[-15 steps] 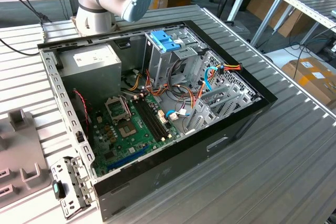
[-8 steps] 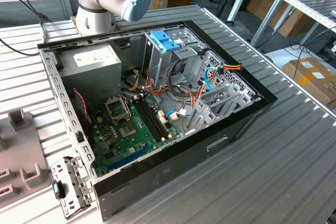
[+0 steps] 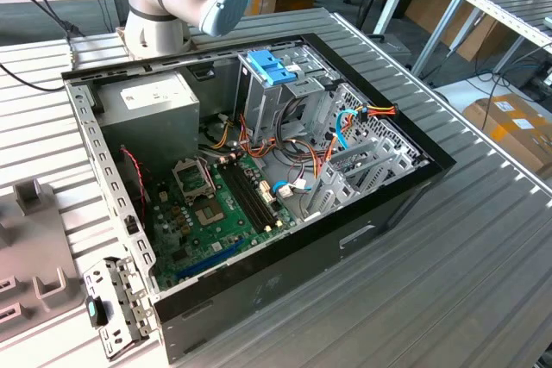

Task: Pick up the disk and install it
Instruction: 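Pick up the disk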

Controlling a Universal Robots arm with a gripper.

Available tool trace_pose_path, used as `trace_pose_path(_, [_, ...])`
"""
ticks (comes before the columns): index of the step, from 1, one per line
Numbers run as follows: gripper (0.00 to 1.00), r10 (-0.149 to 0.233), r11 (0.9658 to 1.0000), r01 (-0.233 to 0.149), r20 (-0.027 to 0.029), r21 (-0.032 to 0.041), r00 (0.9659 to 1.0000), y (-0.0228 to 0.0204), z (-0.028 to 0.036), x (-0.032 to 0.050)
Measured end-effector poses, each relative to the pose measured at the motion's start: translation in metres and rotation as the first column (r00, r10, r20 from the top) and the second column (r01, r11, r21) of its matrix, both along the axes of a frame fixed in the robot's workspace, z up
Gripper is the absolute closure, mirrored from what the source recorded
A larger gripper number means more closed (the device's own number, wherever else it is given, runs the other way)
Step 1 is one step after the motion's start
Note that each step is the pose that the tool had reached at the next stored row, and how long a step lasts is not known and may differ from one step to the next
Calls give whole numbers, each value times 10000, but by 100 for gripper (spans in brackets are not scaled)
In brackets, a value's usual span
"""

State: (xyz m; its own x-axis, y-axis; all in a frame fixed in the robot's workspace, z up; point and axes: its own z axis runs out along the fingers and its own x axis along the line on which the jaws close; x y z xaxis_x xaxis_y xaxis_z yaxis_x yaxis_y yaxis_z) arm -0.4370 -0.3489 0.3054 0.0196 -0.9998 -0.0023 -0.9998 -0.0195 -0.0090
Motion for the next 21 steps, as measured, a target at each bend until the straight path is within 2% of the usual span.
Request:
trace_pose_path(1, [60, 1, 10000, -1, 0, 0, 10000, 0, 0, 0])
trace_pose_path(2, [60, 0, 10000, 0, -1, 1, 10000, 0, 1, 0])
trace_pose_path(3, [65, 0, 10000, 0, 0, 2, 10000, 0, 0, 0])
trace_pose_path(21, [65, -74, 10000, 74, 0, 15, 10000, 0, 0, 0])
